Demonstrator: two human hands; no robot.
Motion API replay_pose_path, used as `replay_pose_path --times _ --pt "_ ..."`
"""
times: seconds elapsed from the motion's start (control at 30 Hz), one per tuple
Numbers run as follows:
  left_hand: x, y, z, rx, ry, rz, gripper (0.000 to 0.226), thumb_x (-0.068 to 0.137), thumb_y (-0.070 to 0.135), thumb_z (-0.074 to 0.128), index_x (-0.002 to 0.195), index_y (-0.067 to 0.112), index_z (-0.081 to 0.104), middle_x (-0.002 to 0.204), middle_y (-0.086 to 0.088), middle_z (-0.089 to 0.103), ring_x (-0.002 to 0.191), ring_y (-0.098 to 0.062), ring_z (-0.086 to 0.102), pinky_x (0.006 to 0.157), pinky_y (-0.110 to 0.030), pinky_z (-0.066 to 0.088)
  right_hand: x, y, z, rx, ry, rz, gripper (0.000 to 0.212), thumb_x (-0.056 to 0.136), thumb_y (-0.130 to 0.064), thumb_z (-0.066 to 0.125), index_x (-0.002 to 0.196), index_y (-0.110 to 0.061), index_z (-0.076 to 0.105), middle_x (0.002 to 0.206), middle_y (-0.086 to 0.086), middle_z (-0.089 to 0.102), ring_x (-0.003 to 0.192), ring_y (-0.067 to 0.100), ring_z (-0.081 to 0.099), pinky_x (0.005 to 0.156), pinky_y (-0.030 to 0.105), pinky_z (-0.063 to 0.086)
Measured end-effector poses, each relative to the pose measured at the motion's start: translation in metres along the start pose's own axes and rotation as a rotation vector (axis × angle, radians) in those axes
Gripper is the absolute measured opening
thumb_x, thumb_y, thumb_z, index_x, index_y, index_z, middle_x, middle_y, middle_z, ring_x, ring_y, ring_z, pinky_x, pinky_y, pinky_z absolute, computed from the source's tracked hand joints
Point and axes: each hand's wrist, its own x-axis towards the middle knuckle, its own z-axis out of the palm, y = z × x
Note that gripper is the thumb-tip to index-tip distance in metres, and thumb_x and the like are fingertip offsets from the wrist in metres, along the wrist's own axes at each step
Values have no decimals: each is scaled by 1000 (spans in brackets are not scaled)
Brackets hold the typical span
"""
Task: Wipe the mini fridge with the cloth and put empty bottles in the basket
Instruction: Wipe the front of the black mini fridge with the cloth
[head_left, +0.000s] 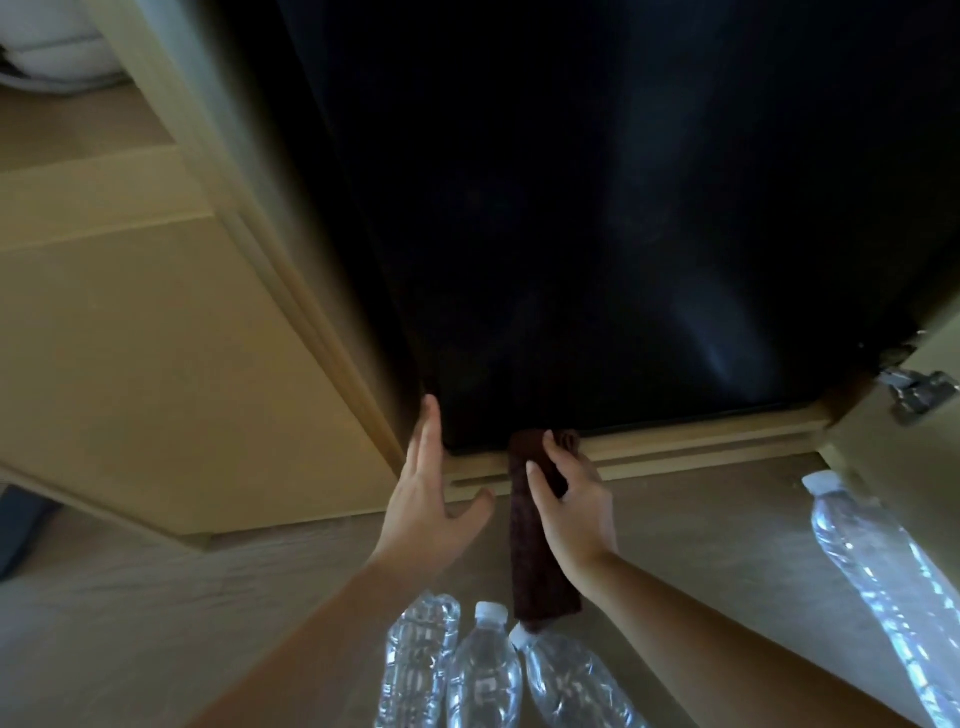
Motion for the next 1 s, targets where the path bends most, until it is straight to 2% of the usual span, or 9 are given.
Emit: replay_pose_path --times 0.07,0.17,0.23,0.37,0.47,0.6,0.77,0.83,1.0 --pt "-1 1 0 -12 -2 1 96 83 26 61 128 55 -18 154 13 3 140 -2 9 112 -32 24 -2 -5 10 3 -8 -11 41 91 -27 55 131 -21 49 136 2 45 117 1 39 77 -12 19" --pt "-2 5 -1 -41 14 -17 91 84 25 60 129 53 -14 153 11 10 139 -2 13 106 -22 19 -5 -11 23 -26 -65 -47 41 91 -28 55 131 -22 50 137 4 45 125 11 41 89 -5 20" --pt "-1 7 -2 -63 20 -36 90 85 22 59 130 51 -13 153 10 12 139 -2 13 106 -22 20 -5 -14 29 -42 -94 -63 41 91 -28 55 131 -21 50 137 6 46 126 13 42 94 3 23" --pt "-2 13 -3 -111 30 -86 89 86 17 58 136 43 -11 153 10 13 139 -2 12 106 -20 18 -4 -19 31 -90 -147 -111 41 91 -26 55 131 -20 49 139 6 44 129 12 38 90 -5 16" --pt "-4 23 -1 -113 83 -115 86 87 17 57 145 31 -6 153 9 15 139 -2 13 106 -19 18 -3 -21 25 -107 -185 -146 41 90 -27 56 131 -21 50 136 6 47 127 12 41 97 8 27" --pt "-8 43 0 -17 213 -84 78 87 16 56 147 21 6 149 5 22 137 -5 19 99 -15 21 -1 -28 9 -152 -221 -222 42 87 -26 59 129 -24 52 128 5 54 119 15 50 95 19 38" --pt "-16 68 7 118 241 -44 71 86 20 56 145 15 17 145 -1 30 136 -11 23 108 -30 29 0 -35 -28 -206 -176 -292 42 86 -30 61 127 -24 55 122 3 58 113 16 54 90 18 39" --pt "-19 82 13 171 217 -7 68 86 22 55 144 13 21 142 -1 32 133 -12 26 108 -28 29 1 -37 -48 -222 -160 -302 42 86 -30 62 126 -25 55 121 3 58 112 17 55 89 21 41" --pt "-15 122 33 264 156 101 62 88 31 50 142 15 24 142 3 31 131 -10 24 104 -19 21 7 -43 -101 -245 -93 -299 41 86 -28 61 127 -23 54 121 4 57 113 16 53 90 15 36"
